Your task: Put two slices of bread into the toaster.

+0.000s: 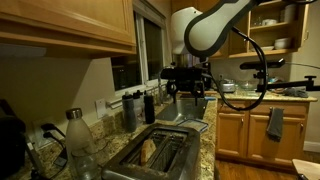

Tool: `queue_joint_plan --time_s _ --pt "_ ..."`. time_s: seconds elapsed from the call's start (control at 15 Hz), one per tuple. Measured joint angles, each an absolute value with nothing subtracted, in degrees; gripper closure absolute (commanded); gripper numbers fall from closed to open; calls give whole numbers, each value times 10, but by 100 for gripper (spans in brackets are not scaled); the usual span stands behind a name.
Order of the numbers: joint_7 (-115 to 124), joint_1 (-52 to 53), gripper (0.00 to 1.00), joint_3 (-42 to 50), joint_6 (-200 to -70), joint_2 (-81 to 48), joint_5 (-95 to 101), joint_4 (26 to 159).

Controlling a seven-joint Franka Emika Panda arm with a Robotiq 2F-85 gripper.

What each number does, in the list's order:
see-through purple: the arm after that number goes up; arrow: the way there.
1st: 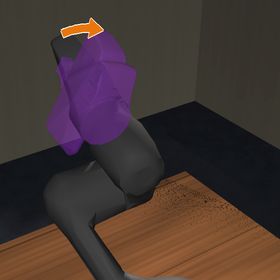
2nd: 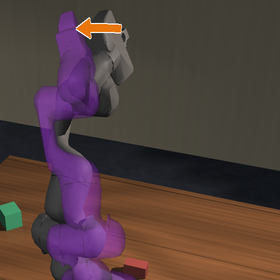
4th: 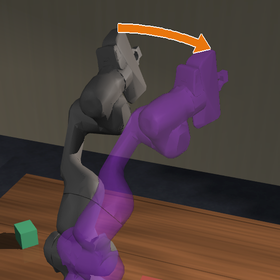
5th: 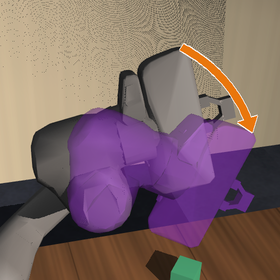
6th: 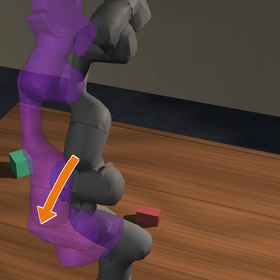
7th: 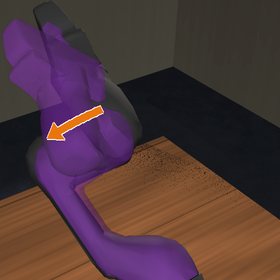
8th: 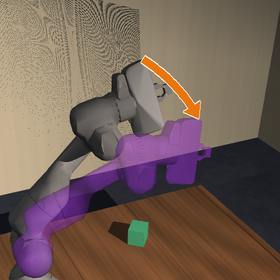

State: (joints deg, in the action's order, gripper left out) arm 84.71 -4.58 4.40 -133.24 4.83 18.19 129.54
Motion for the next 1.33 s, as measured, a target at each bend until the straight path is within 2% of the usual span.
queue_joint_plan --time_s 1.33 --pt "410 -67 0 72 -1340 36 79 1337"
